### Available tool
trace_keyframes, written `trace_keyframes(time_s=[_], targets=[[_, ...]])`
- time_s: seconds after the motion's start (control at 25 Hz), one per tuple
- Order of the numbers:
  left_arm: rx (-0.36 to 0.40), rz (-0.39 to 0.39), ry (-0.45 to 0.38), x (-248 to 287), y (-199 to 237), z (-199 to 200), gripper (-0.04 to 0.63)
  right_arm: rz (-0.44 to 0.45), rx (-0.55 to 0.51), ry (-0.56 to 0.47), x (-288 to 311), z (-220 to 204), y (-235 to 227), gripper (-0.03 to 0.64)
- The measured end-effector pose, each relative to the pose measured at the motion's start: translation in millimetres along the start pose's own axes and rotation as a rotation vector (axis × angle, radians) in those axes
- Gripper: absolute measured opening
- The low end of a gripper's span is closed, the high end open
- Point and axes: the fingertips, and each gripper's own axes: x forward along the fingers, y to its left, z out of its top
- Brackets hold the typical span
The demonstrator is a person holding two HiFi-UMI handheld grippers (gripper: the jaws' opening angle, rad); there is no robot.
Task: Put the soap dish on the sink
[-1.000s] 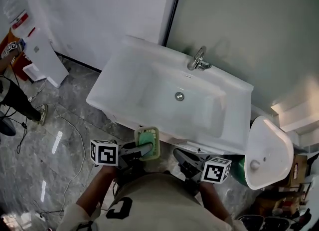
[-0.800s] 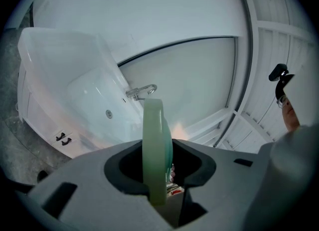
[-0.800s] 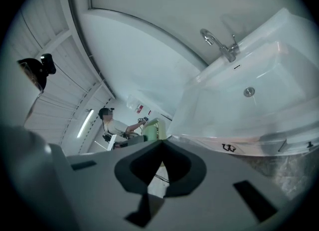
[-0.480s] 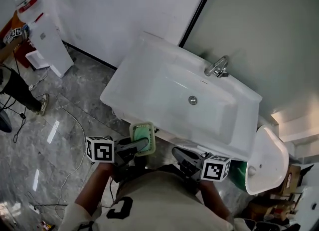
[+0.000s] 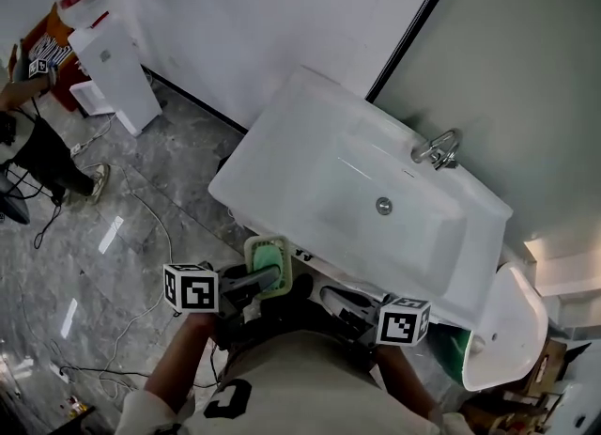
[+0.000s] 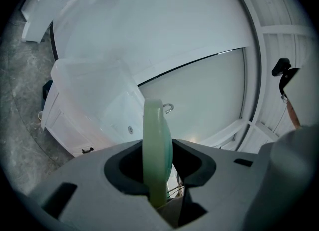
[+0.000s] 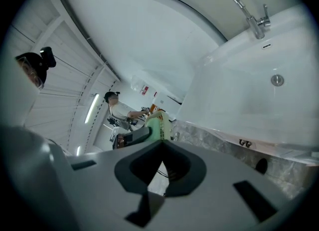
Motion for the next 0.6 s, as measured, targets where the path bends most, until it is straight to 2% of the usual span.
trace_keyframes(time_s=[0.24, 0.6], targets=[[0.066, 0.080, -0.006, 17, 4, 30, 0.143, 0.071, 0.017, -0.025, 3, 37, -17, 0.009], [0.136, 0.155, -0.032, 71, -10, 79, 0.143, 0.151, 0.054, -0.067, -16, 101, -52, 0.009]])
